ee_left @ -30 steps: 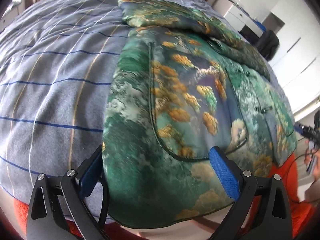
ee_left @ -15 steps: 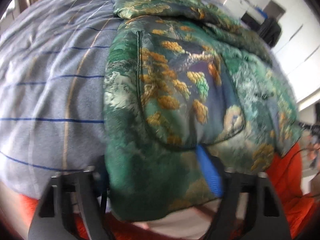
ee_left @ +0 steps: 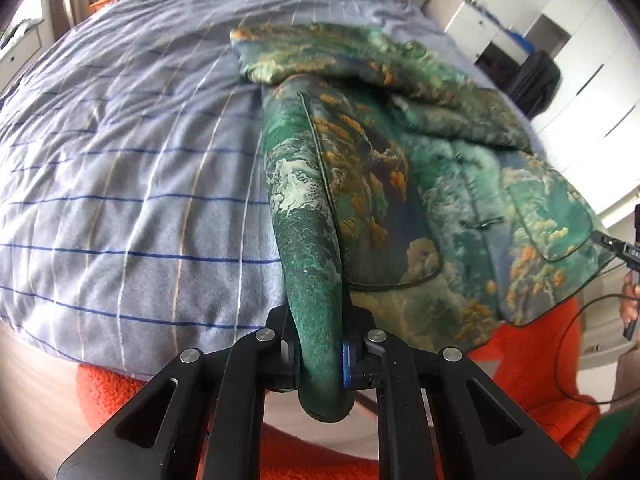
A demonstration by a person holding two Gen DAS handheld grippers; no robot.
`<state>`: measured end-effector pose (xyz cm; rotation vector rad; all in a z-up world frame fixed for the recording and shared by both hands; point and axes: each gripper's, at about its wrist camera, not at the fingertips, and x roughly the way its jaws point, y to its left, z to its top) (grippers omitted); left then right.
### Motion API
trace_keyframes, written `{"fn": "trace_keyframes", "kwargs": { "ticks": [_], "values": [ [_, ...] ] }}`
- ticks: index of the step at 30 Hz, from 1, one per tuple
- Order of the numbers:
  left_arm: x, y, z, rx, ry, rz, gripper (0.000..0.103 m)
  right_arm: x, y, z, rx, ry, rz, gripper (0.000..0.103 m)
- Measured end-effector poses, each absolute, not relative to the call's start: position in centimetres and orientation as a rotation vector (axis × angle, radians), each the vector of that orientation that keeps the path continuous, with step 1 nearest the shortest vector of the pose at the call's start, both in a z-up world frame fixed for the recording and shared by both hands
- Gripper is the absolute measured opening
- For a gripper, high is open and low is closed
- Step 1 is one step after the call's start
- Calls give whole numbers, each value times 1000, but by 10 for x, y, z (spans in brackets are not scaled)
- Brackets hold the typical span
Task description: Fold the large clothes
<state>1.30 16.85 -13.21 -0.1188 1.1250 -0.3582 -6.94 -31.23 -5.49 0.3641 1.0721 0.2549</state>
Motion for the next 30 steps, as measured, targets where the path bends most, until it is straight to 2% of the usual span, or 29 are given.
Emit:
{"fn": "trace_keyframes", "kwargs": {
  "ticks": [9, 14, 19, 24, 30],
  "values": [
    [-6, 174, -122, -111, 1129, -344, 12, -88, -310, -38, 347, 1080, 300, 14],
    [-47, 198, -111, -177, 1184, -354, 12, -109, -320, -31, 430, 1124, 335, 13],
    [-68, 234, -69, -297, 1177, -365, 11, -140, -338, 7, 605, 1073, 407, 13],
    [-7, 237, -26, -308, 984, -410, 11, -104, -346, 32, 617, 919, 441, 13],
    [117, 221, -40, -366, 947, -372, 11, 14, -379, 2, 697, 800, 373, 13]
  ]
}}
